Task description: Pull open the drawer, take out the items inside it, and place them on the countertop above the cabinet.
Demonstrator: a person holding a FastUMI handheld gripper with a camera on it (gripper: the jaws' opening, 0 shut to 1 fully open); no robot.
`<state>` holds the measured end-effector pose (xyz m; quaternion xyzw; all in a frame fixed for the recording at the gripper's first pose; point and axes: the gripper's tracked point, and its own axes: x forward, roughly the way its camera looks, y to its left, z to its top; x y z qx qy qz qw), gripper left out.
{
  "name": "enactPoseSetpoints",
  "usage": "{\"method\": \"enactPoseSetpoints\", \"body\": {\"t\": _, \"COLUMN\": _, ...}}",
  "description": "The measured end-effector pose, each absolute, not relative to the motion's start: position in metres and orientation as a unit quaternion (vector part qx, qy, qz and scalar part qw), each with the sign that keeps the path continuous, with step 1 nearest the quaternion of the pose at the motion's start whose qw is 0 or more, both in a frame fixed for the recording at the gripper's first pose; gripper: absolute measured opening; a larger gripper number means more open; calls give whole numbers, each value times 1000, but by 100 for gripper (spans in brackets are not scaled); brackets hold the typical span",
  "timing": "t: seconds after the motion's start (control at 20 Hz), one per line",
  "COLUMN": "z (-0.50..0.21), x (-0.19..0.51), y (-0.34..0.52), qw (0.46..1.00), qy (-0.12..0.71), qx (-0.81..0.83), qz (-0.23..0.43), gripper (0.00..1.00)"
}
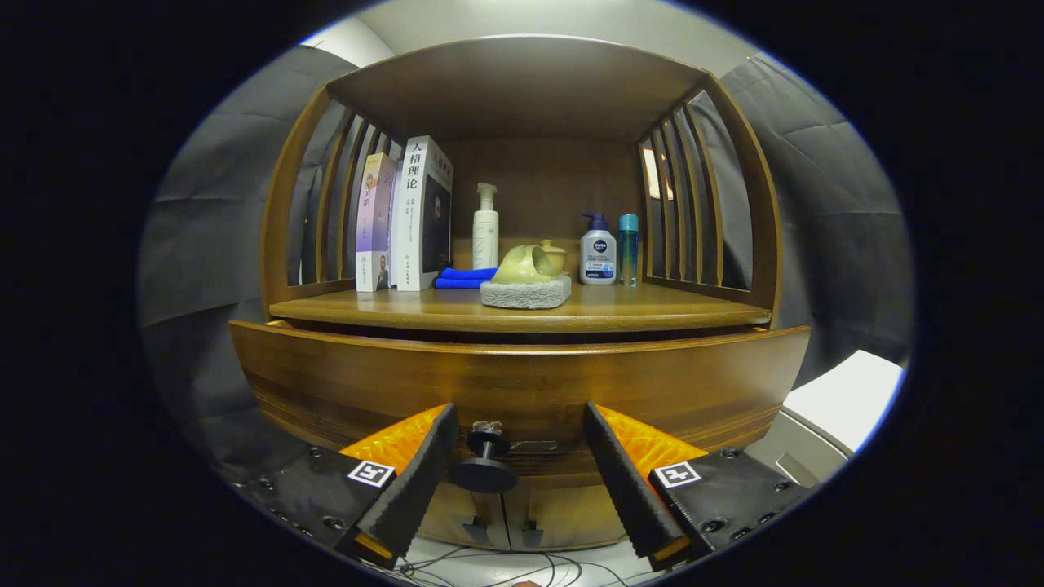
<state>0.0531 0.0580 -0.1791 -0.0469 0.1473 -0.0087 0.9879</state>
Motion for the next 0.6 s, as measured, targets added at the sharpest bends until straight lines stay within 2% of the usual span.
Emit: {"method": "enactPoseSetpoints", "body": {"t": 0.6, "z": -178, "x": 50, "y": 60, "qw": 988, "qy": 151, "qx": -28, "qz": -14, "gripper": 98}}
